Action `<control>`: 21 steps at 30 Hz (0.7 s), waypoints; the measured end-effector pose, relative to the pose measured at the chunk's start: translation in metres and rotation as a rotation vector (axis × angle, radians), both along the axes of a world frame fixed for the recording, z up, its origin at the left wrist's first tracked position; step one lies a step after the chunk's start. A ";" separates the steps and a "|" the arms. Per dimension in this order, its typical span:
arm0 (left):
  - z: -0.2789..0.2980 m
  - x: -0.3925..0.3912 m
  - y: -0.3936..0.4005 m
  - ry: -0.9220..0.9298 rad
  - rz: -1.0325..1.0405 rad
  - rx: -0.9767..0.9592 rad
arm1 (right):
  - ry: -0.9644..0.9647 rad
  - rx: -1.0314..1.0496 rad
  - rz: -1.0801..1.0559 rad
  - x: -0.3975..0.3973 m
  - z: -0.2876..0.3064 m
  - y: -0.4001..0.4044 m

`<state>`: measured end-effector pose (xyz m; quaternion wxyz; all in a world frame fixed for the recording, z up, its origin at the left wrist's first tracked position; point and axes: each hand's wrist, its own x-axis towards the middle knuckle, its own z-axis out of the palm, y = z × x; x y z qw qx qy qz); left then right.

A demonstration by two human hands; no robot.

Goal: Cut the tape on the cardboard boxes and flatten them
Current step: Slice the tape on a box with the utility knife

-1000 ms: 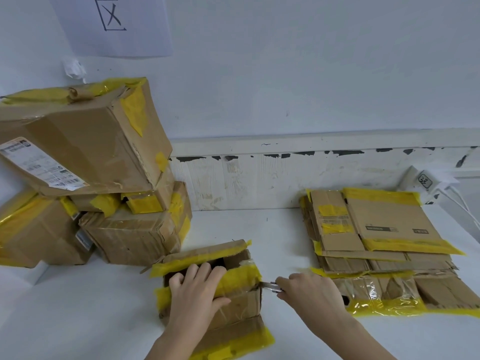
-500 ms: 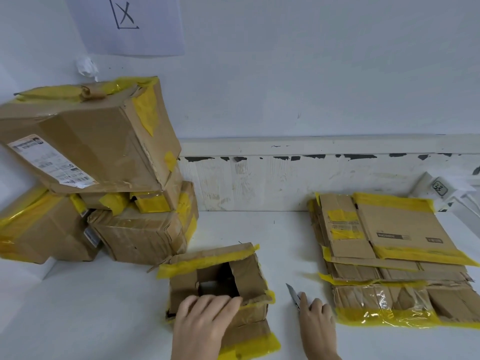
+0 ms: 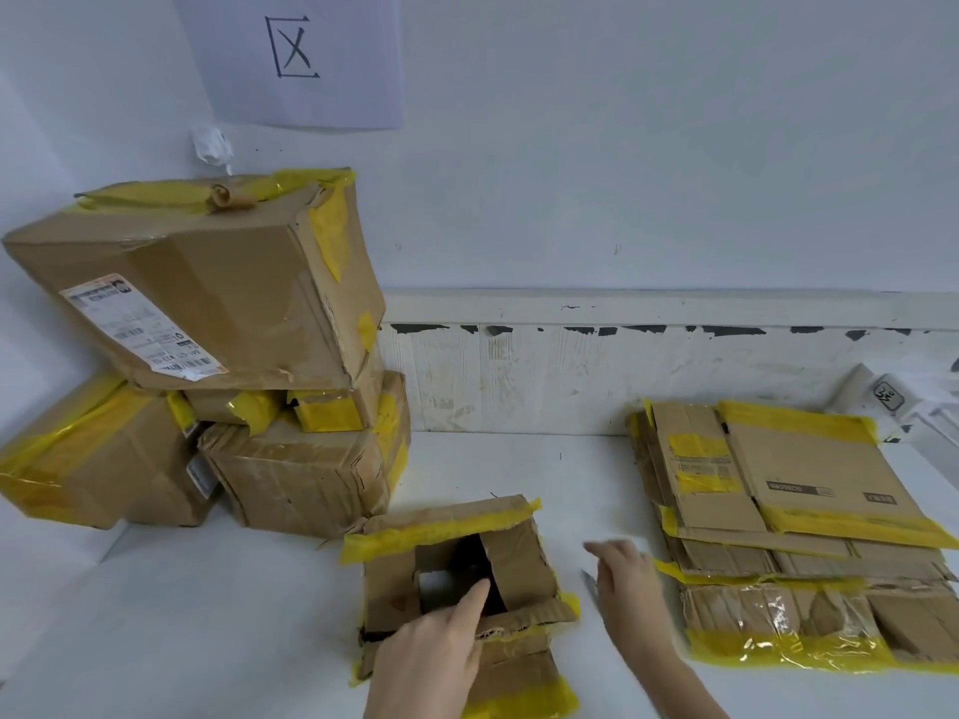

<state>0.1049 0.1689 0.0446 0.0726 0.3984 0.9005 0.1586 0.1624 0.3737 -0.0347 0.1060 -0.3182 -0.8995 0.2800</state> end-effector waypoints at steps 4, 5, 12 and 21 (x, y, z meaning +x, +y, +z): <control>0.010 -0.037 -0.006 -0.385 -0.116 -0.265 | 0.079 -0.204 0.490 -0.025 0.068 -0.010; 0.012 -0.044 -0.007 -0.442 -0.193 -0.321 | -0.065 -0.119 0.680 -0.031 0.077 -0.017; 0.019 -0.072 -0.005 -0.491 -0.377 -0.750 | -0.632 0.497 1.069 -0.063 0.082 -0.055; 0.018 -0.050 -0.011 -0.076 -0.328 -0.874 | -0.322 0.599 0.829 -0.048 0.076 -0.027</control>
